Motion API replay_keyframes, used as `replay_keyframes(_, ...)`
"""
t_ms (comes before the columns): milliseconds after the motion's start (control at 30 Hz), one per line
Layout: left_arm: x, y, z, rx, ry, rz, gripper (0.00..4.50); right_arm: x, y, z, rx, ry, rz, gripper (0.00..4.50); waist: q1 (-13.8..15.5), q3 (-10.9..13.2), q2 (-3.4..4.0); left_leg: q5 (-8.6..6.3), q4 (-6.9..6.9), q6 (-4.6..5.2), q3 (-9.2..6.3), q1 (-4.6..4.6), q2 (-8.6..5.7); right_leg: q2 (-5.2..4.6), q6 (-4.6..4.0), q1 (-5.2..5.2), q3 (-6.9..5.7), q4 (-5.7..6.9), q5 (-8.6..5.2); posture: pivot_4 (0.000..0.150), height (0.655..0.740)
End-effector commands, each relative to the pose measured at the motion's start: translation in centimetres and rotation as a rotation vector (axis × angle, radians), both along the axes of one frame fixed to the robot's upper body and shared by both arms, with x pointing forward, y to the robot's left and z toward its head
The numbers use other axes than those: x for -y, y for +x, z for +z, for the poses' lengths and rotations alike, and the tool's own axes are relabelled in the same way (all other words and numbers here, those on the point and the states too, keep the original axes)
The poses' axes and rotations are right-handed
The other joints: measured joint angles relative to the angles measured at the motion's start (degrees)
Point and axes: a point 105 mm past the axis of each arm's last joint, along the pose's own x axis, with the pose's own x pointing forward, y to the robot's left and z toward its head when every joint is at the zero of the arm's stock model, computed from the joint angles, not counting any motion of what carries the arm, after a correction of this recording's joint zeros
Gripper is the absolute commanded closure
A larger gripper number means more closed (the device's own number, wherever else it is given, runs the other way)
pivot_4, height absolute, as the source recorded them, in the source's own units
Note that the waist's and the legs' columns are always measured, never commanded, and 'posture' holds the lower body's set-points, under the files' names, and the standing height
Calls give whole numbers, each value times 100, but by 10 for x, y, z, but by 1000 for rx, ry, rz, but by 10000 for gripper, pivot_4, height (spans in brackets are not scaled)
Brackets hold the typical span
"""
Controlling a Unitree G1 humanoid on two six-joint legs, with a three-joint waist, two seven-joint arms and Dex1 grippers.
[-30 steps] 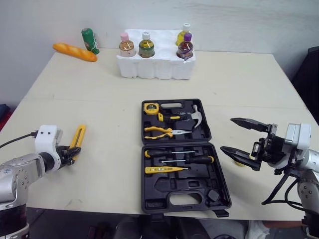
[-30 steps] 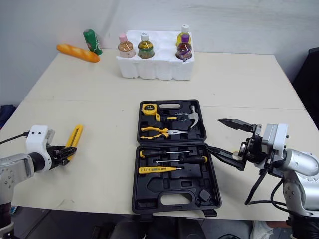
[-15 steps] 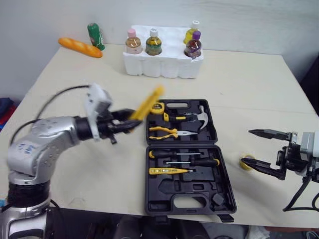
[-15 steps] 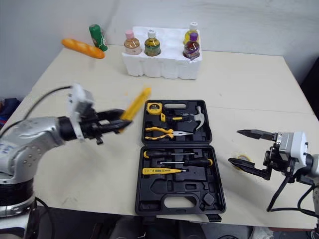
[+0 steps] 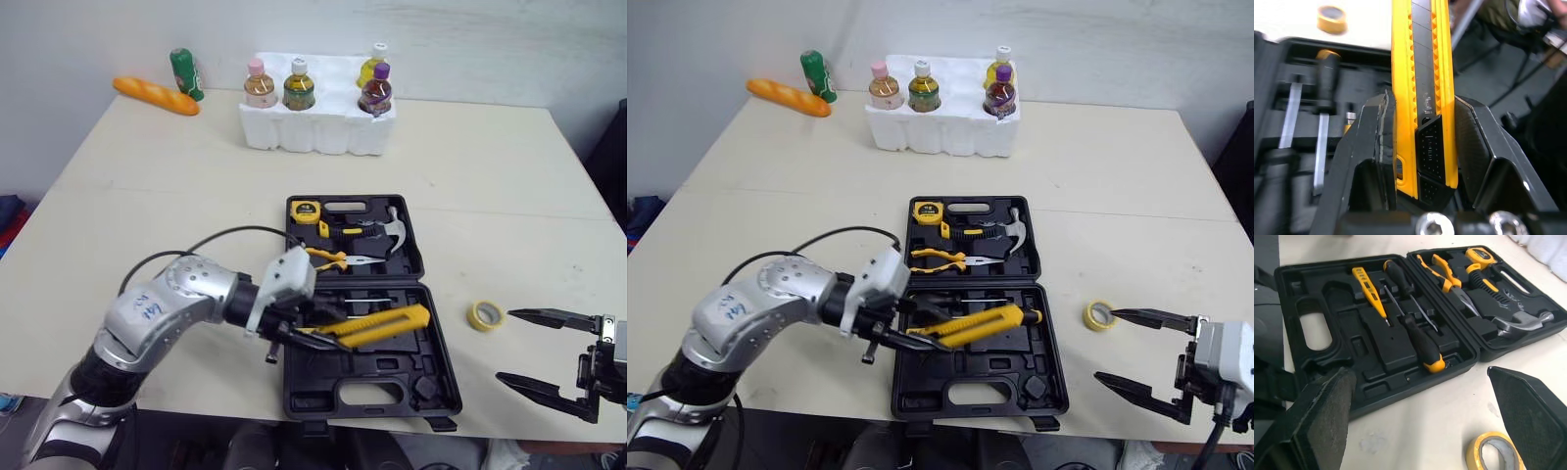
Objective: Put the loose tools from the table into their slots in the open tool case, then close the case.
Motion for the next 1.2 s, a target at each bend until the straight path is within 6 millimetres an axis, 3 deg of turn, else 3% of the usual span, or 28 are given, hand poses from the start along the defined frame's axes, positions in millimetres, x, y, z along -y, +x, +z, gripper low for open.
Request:
replay_keyframes(33,9,-6,-7,31,38,-21,32493,-5,-5,12,23,9,-17,0,7,0,0,1,0,2,0,0,-2,-2,1,0,0,1,2,1500,7400)
replay_keyframes(133,12,-3,-25,87,114,2,32492,-6,-7,13,19,18,-63,0,10,0,0,2,0,3,-5,0,-2,-2,0,-1,0,7,2,1500,7400)
replay_keyframes(200,15,6,-29,78,100,111,32492,-5,-7,15,30,11,-86,0,3,-1,2,2,-1,3,-5,-1,-3,-3,-1,-3,0,7,1,1500,7400)
replay_keyframes(333,17,-3,-41,117,151,68,32493,-7,-8,15,32,25,-113,0,10,-1,2,1,-1,6,-4,-5,-2,-5,-1,-6,1,6,1,1500,7400)
replay_keyframes(667,5,12,-60,234,312,102,32493,-8,-8,9,16,23,-108,0,9,-1,2,2,-2,5,-3,-2,-2,-4,-3,-4,0,7,0,1500,7400)
replay_keyframes(900,1,19,-60,248,348,111,32493,-5,-5,1,12,16,-96,0,5,-1,2,5,-10,2,0,25,-2,-5,-10,9,4,20,-4,1500,7400)
replay_keyframes(1133,0,16,-60,244,357,72,599,-2,-4,0,22,20,-104,0,7,-2,2,6,-15,5,1,30,-4,-8,-12,11,5,24,-4,1500,7400)
replay_keyframes(1200,5,18,-51,264,306,57,599,-1,-4,-1,22,21,-108,0,9,-2,2,6,-22,5,2,29,-4,-8,-15,9,5,21,-6,1500,7400)
